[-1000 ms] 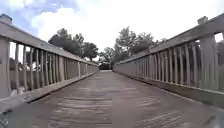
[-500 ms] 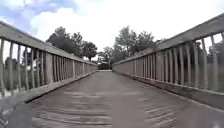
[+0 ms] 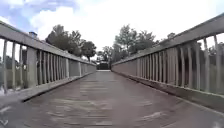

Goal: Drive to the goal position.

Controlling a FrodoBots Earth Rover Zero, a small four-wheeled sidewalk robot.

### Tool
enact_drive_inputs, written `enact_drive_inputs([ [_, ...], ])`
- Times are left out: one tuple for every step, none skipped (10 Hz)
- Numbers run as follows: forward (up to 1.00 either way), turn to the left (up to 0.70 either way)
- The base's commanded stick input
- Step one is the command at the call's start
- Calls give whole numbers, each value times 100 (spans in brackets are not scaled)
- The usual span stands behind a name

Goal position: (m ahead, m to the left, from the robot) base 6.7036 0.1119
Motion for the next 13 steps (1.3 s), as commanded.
enact_drive_inputs([
  [100, 0],
  [100, 0],
  [100, 0],
  [100, 0],
  [100, 0],
  [100, 0],
  [100, 0],
  [100, 0],
  [100, 0],
  [100, 0],
  [100, 0],
  [100, 0],
  [100, 0],
])
